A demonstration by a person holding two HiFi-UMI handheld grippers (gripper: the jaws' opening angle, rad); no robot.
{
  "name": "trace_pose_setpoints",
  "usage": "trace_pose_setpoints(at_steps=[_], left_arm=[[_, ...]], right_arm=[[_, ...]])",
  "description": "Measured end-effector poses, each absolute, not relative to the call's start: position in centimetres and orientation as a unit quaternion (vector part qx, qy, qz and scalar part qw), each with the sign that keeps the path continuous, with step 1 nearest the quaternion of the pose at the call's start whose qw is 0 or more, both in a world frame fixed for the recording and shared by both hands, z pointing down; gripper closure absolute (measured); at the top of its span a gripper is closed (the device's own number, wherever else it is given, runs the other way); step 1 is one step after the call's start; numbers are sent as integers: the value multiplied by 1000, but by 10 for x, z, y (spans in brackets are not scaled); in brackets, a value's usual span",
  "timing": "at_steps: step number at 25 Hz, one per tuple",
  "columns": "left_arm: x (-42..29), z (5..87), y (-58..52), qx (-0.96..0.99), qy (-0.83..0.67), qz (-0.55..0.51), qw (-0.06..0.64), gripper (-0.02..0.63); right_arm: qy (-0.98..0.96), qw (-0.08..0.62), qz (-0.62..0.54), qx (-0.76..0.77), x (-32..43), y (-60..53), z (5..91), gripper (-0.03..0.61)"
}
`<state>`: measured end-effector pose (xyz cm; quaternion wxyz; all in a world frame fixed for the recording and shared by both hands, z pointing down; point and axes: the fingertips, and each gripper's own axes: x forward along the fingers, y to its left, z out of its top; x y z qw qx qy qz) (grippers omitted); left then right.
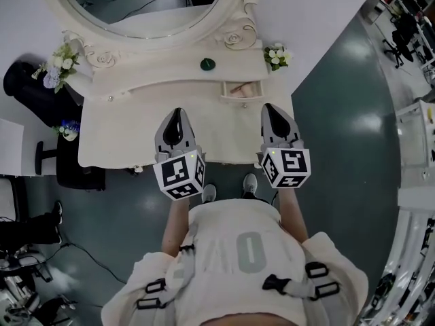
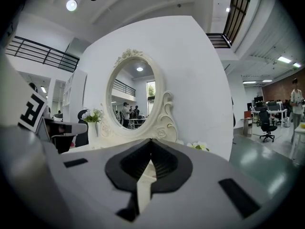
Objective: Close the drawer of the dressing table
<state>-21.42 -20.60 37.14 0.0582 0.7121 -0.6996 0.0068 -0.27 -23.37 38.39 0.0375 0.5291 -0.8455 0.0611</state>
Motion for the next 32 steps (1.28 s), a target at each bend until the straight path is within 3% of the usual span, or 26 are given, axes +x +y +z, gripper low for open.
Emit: trace_pose_setpoints(at_steps=[10,18,24,32], left_arm=[[-175,358,-215,715,-699,9,14,592],[-147,360,-225,726,-687,4,23,589],[-113,373,-235,746,-665,-1,42,422],[-77,408,-254,749,-659,28,61,405]], right_arm=[[-845,34,74,528,32,-245,392,569],[-848,37,83,522,56,-246,401,569],[-850,40,86,519,76,-246,411,569],[-851,50,83,515,102,-248,416,569]])
